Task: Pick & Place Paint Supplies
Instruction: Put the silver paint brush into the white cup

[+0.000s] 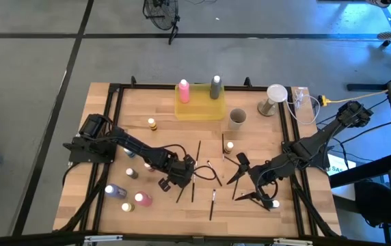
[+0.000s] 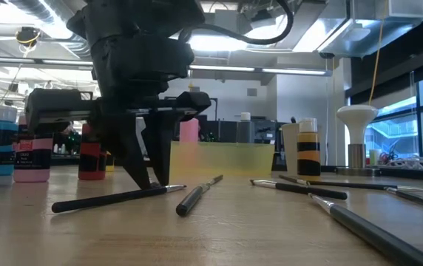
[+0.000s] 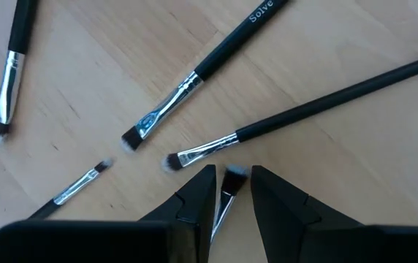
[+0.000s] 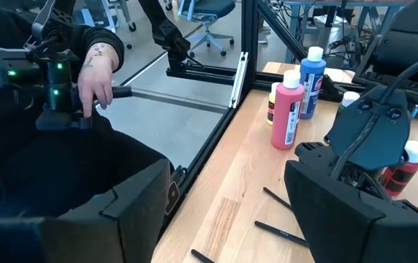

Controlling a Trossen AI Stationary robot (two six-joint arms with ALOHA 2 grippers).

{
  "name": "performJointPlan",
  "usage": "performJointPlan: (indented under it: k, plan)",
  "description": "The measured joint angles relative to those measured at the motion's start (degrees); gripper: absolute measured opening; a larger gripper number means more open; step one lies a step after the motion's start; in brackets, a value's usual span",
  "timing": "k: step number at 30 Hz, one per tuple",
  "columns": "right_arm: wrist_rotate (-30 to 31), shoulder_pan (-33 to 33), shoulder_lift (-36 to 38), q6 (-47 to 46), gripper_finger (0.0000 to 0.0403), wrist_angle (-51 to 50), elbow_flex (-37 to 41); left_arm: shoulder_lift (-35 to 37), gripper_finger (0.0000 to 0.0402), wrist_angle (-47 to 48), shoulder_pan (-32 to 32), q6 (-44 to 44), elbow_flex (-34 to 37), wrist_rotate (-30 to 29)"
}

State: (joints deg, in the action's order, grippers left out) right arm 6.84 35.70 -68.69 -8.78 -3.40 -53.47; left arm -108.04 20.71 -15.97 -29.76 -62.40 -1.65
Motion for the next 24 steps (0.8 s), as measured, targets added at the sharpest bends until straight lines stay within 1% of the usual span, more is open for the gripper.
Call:
performJointPlan:
  k: [9, 11, 15, 20, 24]
  plan:
    - [0.0, 0.0, 0.0, 0.0, 0.0273, -0.1, 0.0, -1.0, 0.0085, 0.4, 0.0, 0.5, 0.0, -0.1]
    - [0.0, 0.0, 0.0, 0.0, 0.0273, -0.1, 0.0, -1.1, 0.008, 1.3, 0.0, 0.5, 0.0, -0.1]
    - [0.0, 0.0, 0.0, 0.0, 0.0273, -0.1, 0.0, -1.2, 0.0056, 2.1, 0.2, 0.7, 0.0, 0.1]
    - [0.0, 0.0, 0.0, 0.0, 0.0273, -0.1, 0.0, -1.2, 0.001, 2.9, 0.1, 1.1, 0.0, -0.5]
    - [0.2, 0.0, 0.0, 0.0, 0.0273, -0.2, 0.0, -1.2, 0.0005, 3.0, 0.1, 0.7, 0.0, -0.8]
